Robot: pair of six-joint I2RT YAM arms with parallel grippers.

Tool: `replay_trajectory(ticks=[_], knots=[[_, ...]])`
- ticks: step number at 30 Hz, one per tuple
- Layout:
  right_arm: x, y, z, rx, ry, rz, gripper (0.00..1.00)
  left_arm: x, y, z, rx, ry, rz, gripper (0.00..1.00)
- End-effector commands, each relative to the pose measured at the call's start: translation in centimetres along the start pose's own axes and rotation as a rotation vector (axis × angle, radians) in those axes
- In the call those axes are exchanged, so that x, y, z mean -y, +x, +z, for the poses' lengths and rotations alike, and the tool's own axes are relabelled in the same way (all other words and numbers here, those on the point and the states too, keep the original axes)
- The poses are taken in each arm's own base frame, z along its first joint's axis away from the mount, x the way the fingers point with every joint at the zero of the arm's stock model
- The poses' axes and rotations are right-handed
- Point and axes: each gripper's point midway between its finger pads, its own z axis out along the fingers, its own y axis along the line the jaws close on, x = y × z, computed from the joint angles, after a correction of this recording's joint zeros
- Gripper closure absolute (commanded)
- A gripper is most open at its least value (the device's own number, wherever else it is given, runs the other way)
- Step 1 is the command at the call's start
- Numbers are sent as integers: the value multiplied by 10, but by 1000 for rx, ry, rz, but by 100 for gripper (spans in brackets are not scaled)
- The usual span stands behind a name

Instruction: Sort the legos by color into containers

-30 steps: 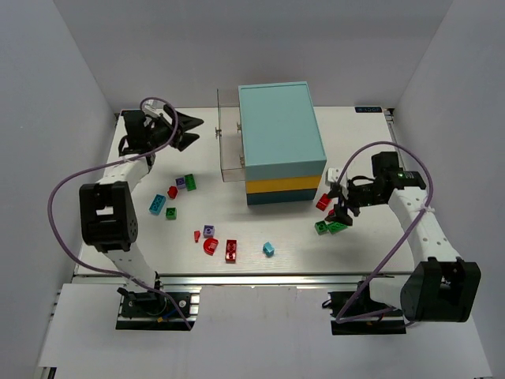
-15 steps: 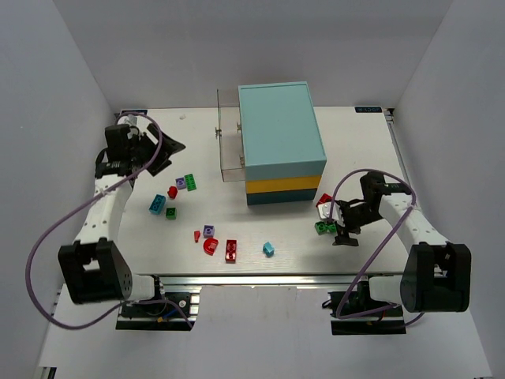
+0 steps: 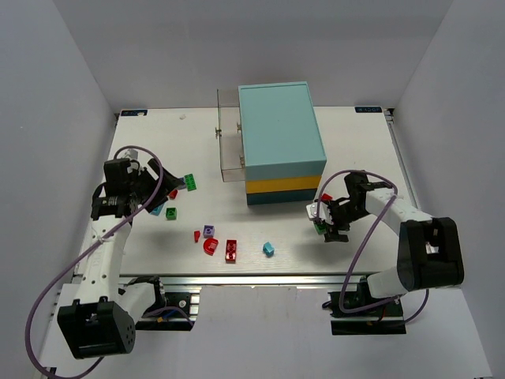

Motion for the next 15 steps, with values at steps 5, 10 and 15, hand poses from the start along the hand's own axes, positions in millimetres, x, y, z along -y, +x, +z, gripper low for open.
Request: replay_trajectory(ticks=[5,10,15], knots=[[17,6,12,-47,-14,-10,20,-15,21,-11,-15,-41,-6,12],[17,8,17,-58,-36,-7,30,-19,24,-13,-23,-62,-4,12],[12,6,15,-66,-66,0,64,-23,31,-15,-42,-70,1,12]])
